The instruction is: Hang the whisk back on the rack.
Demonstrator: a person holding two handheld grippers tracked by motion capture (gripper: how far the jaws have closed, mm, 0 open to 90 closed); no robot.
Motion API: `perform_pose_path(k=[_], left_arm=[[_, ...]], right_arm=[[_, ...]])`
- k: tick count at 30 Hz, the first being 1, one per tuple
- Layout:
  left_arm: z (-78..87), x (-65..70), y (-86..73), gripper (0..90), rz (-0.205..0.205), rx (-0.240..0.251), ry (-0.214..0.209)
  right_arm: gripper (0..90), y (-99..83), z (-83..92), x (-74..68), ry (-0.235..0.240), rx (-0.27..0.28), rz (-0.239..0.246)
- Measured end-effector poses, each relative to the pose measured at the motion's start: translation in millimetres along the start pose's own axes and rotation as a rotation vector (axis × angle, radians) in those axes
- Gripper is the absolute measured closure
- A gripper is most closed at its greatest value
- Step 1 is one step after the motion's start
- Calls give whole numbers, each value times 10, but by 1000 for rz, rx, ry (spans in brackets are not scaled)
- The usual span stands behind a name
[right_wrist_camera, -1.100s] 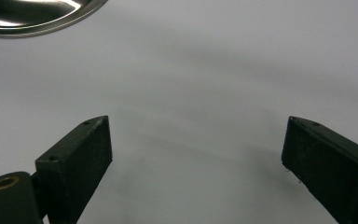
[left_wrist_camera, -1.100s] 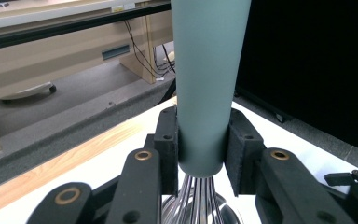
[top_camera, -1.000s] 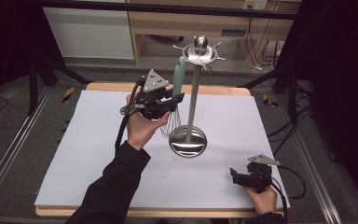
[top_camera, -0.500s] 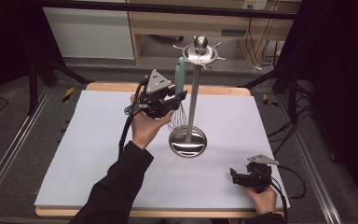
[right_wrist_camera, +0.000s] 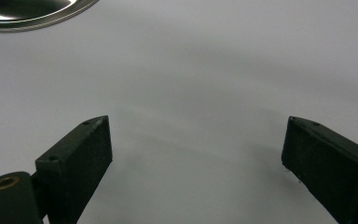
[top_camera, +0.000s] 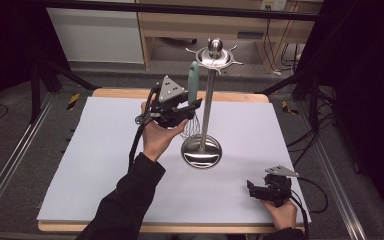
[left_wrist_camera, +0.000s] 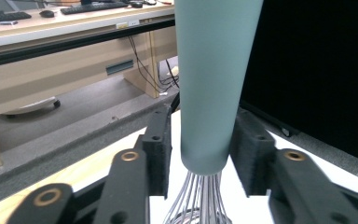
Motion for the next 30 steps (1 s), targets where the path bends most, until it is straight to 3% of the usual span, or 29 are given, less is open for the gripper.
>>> perform_pose_path(k=[6, 15, 26, 30], left_arm=[[50, 16, -28, 501, 0, 17, -4], [115, 13, -187, 447, -12, -6, -10], [157, -16, -626, 425, 10, -41, -28], [220, -55, -870, 420, 28, -70, -27]], right_arm=[[90, -1, 1, 0, -2, -1, -2], [90, -6, 4, -4, -6, -4, -8], [90, -9, 3, 8, -11, 0, 1], [90, -14, 7, 2, -10, -2, -3]])
Point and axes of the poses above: each handheld gripper's, and its own axes: z roughly backward along the jaws, y roughly out of its top, x roughly to its right, the point moved 7 cm from there along -z, roughly forward along the jaws, and after that the axes turned 3 degrees about -z, right-handed, at the moved point
